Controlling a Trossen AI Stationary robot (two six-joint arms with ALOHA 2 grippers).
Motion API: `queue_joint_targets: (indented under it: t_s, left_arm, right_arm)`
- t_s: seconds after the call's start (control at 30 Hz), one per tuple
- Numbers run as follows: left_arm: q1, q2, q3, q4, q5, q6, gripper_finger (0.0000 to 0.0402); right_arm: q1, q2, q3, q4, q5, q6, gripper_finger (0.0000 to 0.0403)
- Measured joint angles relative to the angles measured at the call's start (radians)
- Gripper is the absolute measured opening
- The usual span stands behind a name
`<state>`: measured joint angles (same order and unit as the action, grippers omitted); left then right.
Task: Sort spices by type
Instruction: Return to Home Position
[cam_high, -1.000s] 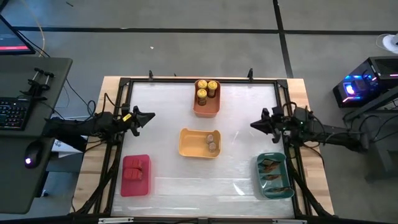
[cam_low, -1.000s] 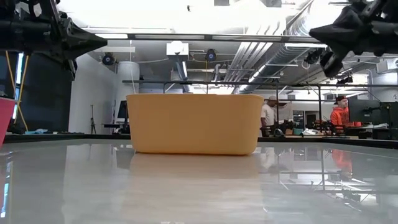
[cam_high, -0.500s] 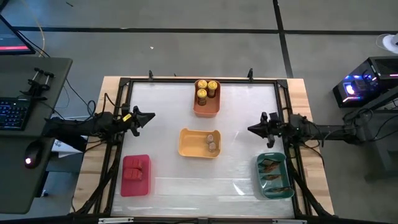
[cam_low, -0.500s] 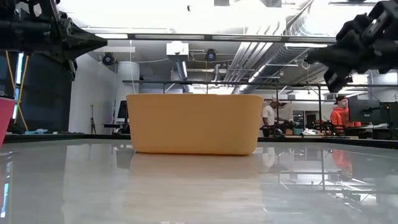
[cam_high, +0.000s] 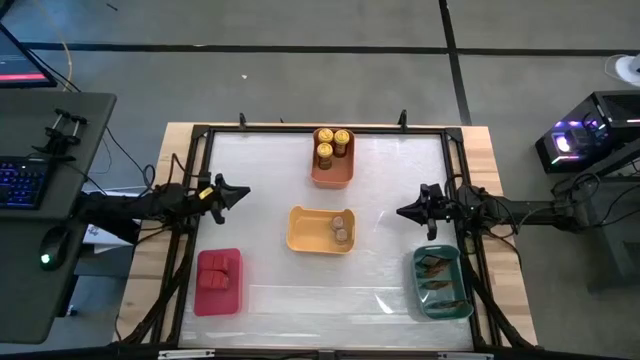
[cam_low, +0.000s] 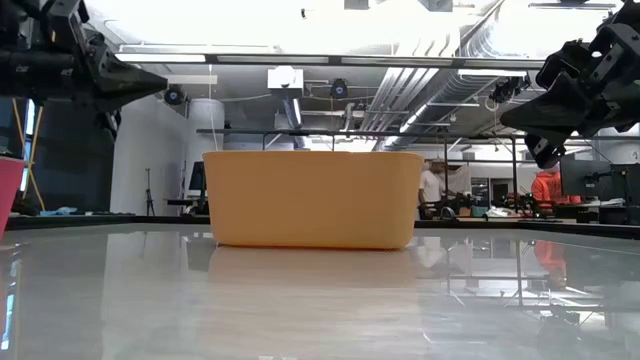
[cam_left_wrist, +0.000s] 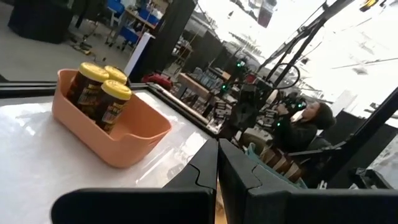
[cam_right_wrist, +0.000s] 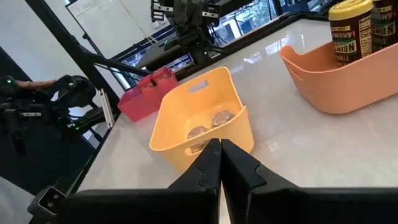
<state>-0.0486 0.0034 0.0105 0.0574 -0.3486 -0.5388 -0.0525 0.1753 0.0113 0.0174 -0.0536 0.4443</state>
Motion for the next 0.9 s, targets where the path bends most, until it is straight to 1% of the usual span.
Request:
queue_joint_targets:
  t_s: [0.73,0.77,0.9]
  left_arm:
    - [0.000,0.000,0.000,-0.001,0.006,0.012,0.0000]
    - [0.000,0.000,0.000,-0.003,0.033,0.064,0.0000]
    - [-0.008,0.000,0.000,0.069,0.084,0.409,0.0000]
  right_arm:
    - [0.000,0.000,0.000,-0.003,-0.002,0.000,0.0001]
    - [0.000,0.000,0.000,-0.002,-0.002,0.000,0.0001]
    - [0.000,0.000,0.000,-0.003,-0.002,0.000,0.0001]
